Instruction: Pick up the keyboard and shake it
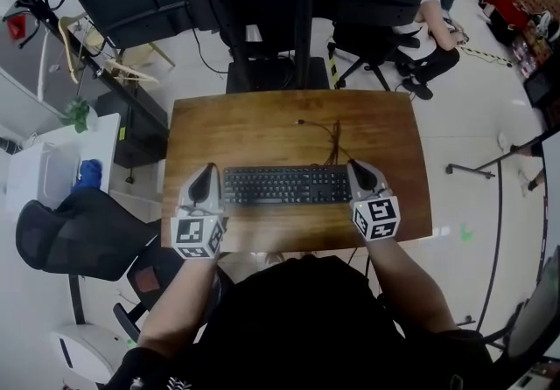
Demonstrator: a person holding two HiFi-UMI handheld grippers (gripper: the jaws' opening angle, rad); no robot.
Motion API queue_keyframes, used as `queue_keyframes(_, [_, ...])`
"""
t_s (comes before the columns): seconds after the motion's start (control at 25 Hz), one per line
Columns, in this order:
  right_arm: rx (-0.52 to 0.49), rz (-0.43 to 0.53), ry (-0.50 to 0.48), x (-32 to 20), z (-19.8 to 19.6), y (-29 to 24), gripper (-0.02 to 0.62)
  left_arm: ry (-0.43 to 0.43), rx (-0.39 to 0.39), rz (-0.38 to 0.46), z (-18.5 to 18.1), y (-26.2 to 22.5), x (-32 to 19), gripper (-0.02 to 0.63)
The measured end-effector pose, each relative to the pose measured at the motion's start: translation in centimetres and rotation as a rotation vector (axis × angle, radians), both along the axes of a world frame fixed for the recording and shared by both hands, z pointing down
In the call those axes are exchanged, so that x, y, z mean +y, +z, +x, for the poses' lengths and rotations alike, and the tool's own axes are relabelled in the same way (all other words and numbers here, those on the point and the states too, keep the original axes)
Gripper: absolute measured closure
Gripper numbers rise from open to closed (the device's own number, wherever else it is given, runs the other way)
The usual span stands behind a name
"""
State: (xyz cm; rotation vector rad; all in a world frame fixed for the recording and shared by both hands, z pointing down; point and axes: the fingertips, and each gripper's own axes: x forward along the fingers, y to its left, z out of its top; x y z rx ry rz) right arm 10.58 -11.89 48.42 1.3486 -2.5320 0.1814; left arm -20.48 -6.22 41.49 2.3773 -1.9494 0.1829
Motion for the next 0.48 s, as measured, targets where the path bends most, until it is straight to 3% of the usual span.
queue_keyframes(0.48, [-0.017, 0.005, 0.052, -0.9, 1.6, -0.1, 0.594, 0.017, 0.021, -0.015, 1.4, 0.7, -1.5, 0.609])
